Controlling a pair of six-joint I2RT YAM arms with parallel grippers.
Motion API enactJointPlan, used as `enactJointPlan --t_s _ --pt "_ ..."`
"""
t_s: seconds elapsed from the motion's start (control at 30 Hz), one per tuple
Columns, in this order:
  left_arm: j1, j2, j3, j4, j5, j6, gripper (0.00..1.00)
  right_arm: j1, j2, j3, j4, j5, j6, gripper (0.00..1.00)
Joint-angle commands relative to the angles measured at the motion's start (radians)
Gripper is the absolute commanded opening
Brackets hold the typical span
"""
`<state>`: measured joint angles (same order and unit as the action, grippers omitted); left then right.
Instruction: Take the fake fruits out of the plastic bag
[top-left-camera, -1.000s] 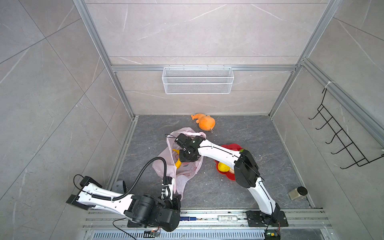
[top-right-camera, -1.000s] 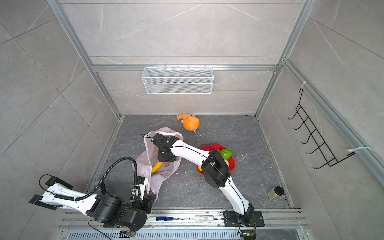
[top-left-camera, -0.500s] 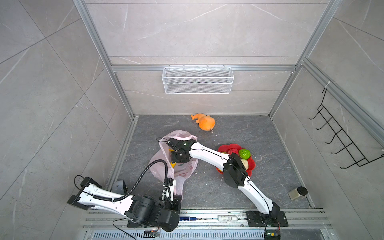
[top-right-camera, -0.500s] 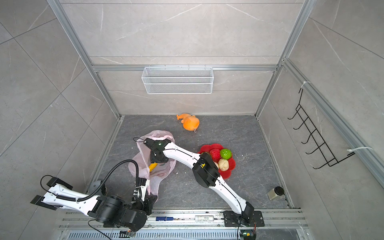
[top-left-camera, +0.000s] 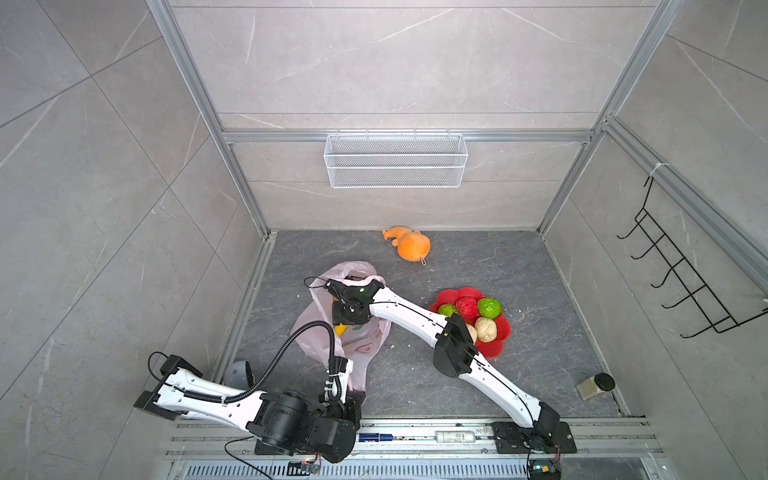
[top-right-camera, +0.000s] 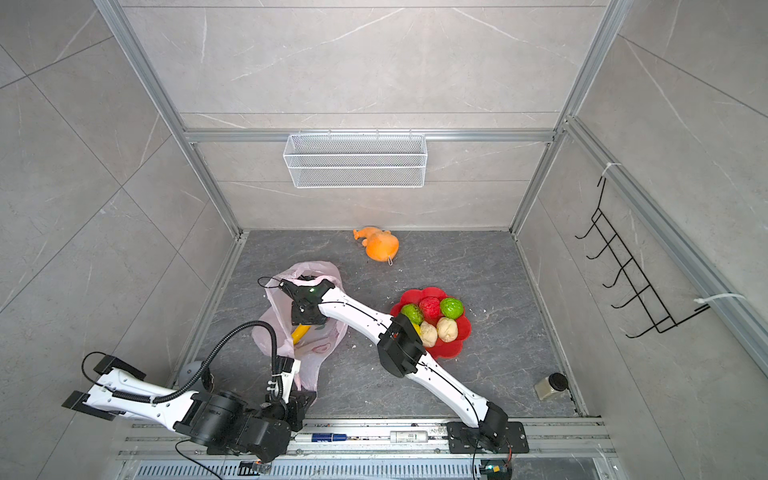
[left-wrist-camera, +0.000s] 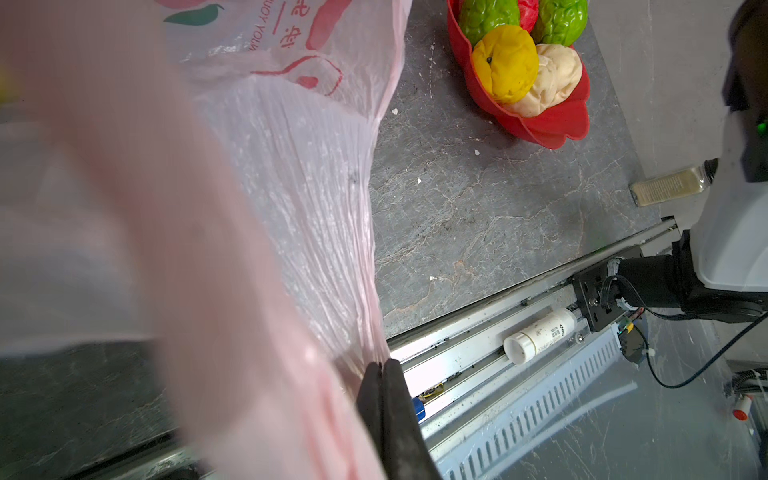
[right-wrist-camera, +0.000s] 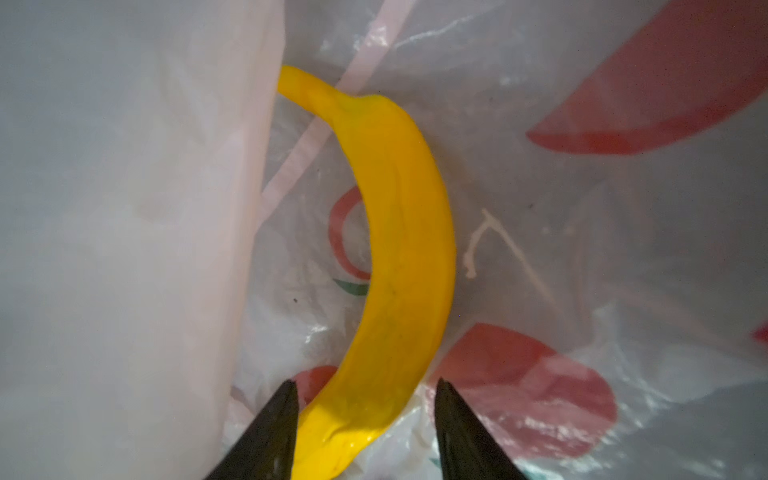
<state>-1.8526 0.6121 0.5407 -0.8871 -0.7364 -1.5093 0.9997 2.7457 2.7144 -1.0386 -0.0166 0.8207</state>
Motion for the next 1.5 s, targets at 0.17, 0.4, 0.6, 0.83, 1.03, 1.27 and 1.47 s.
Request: enactJointPlan --t_s 0.17,0.4,0.6,0.83,1.03,1.27,1.47 --pt "-0.006 -0.005 0.002 0.022 -0.038 0.036 0.0 0.002 0.058 -0.007 -0.084 0.051 0.076 0.47" --pt "-0.005 -0.021 0.01 -0.01 -0.05 0.031 0.0 -0.001 0.05 -0.034 -0.056 0.043 0.083 0.14" --pt "-0.006 -0.018 0.031 -0.08 -0.089 -0.02 0.0 -0.008 -0.062 -0.124 0.033 0.018 0.044 0.05" --pt "-0.005 -0.001 0.072 -0.154 -0.149 -0.064 0.0 -0.046 -0.258 -0.301 0.166 -0.036 0.018 0.03" --pt "-0.006 0.053 0.095 -0.159 -0.183 -0.082 0.0 -0.071 -0.387 -0.439 0.274 -0.072 0.007 0.03" --pt "-0.005 0.135 0.123 -0.153 -0.217 -0.102 0.0 -0.09 -0.513 -0.598 0.402 -0.127 0.019 0.03" --pt "-0.007 0.142 0.13 -0.169 -0.252 -0.13 0.0 -0.111 -0.628 -0.771 0.525 -0.167 0.06 0.03"
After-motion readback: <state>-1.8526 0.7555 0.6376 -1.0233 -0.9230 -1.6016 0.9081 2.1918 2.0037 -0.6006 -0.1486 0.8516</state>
